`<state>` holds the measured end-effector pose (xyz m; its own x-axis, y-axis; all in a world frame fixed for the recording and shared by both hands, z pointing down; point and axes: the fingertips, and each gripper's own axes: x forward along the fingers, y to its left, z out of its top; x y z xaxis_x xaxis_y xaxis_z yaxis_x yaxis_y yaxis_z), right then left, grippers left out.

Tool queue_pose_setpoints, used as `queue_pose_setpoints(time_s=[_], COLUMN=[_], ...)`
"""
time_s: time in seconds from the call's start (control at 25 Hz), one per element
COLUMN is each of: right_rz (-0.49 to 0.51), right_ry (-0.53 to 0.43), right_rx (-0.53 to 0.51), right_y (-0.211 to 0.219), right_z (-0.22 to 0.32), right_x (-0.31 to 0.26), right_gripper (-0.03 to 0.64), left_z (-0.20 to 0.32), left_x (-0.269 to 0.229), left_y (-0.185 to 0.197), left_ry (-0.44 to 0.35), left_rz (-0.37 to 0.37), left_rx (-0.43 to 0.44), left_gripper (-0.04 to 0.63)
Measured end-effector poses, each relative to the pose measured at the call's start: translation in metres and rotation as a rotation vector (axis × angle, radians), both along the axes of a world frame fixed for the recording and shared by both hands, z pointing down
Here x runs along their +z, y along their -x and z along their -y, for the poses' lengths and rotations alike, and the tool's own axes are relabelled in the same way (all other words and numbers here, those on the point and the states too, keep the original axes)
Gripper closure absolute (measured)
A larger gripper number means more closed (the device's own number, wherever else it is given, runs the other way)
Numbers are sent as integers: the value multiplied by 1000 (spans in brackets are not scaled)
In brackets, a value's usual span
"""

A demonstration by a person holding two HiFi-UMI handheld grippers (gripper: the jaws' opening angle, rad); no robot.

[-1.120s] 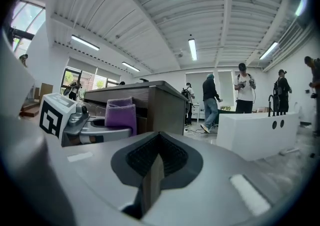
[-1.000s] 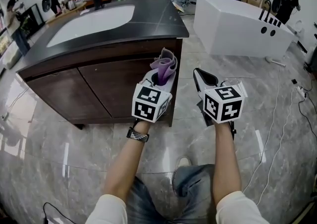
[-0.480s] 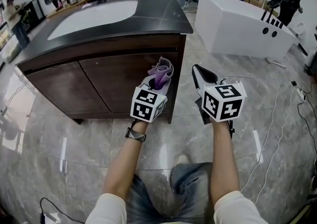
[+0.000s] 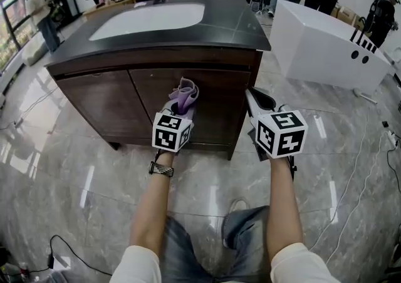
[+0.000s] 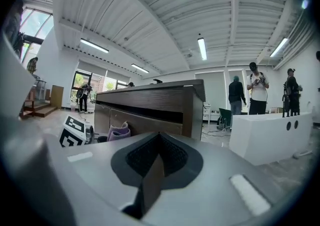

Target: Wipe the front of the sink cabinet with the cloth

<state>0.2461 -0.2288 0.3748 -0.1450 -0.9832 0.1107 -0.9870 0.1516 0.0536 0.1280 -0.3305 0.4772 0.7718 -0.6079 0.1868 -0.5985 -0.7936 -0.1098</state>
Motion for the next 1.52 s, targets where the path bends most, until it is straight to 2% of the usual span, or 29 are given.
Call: queue_pose_setpoints(time_s=[0.28, 0.44, 0.68, 0.96, 1.08, 1.2, 1.36, 1.52], right_rz=[32, 45, 50, 39, 35, 32, 50, 26], right_ry=[7, 2, 20, 30, 31, 34, 36, 54], right_rx=[-84, -108, -120, -76, -48, -25, -13, -6], right_y=[39, 47, 47, 23, 9, -5, -13, -14], right_z=[28, 37, 42, 34, 27, 21, 9, 0], right_x=[4, 4, 9, 10, 9, 10, 11, 17], right_gripper=[611, 611, 611, 611, 611, 611, 611, 611], left_z=[35, 53, 65, 56, 49, 44, 21, -4], left_x=[1, 7, 37, 76, 84, 86, 91, 91], left_y=[84, 125, 152, 123, 104, 88, 41, -10], left_ry=[-14, -8, 25, 74, 56, 43, 42, 43], left_rz=[-22, -26, 17, 7, 28, 12, 26, 16], left_rx=[-168, -253, -317, -286, -280, -287, -168, -53], left_gripper=[546, 546, 546, 546, 545, 546, 545, 545])
